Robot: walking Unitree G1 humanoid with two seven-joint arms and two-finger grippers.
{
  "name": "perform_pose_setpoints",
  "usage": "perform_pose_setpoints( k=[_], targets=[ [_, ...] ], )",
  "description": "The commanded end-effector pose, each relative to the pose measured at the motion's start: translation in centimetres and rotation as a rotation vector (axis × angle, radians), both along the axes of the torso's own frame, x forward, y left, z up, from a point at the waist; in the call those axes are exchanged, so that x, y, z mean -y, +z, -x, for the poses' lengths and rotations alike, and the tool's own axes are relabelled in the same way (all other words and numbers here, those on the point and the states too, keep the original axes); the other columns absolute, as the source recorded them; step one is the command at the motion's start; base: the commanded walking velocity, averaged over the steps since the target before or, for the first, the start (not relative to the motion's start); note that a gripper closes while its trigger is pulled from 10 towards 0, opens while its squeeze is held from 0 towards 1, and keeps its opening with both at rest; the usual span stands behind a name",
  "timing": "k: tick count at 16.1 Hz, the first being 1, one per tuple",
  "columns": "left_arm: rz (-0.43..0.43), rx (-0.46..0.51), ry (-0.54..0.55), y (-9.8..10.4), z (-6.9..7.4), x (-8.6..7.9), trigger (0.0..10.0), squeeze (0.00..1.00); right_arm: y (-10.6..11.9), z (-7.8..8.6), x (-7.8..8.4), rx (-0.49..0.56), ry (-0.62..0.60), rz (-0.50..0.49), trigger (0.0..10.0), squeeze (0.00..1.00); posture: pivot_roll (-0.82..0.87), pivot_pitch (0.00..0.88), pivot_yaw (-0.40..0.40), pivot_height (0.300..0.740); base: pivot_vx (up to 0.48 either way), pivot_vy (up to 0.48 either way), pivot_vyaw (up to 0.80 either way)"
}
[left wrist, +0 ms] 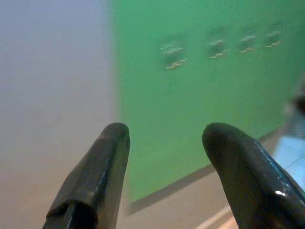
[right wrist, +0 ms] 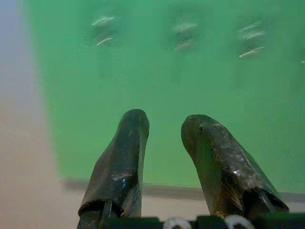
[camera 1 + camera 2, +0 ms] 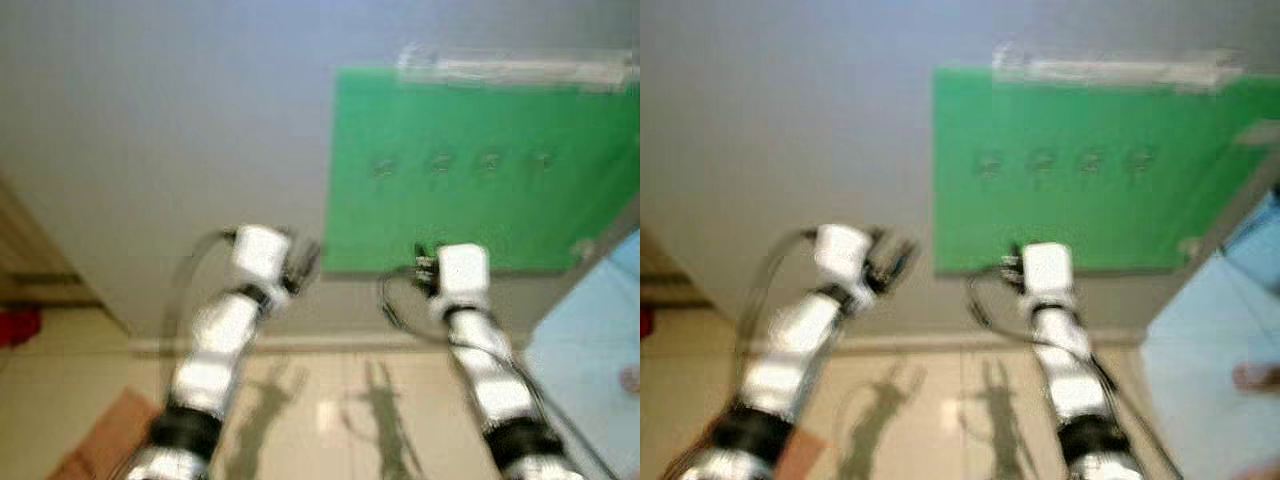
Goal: Hang keys on a hook
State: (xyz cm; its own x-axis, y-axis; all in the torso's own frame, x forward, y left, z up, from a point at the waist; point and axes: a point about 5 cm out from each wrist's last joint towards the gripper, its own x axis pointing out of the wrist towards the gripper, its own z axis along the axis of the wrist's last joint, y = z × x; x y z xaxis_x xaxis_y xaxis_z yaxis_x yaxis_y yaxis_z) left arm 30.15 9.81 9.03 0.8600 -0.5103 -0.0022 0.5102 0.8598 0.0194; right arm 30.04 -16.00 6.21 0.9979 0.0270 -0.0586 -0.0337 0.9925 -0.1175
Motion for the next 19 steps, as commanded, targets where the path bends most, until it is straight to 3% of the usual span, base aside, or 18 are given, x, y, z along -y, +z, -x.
perform_pose_setpoints(
  k=[1,6,19],
  targets=[
    [-0.026,0.021,0.015,0.4,-0.3,-1.1,10.0,0.0,0.5,-0.3,-0.9,0.02,0.018,-0.013,10.0,0.0,-0.09,0.0,0.02,0.74,0.0,-0.416,0.0],
    [-0.022,0.013,0.012,0.2,-0.3,-1.0,10.0,0.0,0.4,-0.3,-0.9,0.016,0.017,-0.014,10.0,0.0,-0.09,0.0,0.022,0.74,0.07,-0.408,0.0],
    [-0.013,0.017,0.117,0.1,-0.8,-2.8,10.0,0.0,0.6,-0.4,-0.6,0.032,0.0,-0.01,10.0,0.0,-0.08,0.006,0.015,0.74,0.0,0.0,0.0]
  ],
)
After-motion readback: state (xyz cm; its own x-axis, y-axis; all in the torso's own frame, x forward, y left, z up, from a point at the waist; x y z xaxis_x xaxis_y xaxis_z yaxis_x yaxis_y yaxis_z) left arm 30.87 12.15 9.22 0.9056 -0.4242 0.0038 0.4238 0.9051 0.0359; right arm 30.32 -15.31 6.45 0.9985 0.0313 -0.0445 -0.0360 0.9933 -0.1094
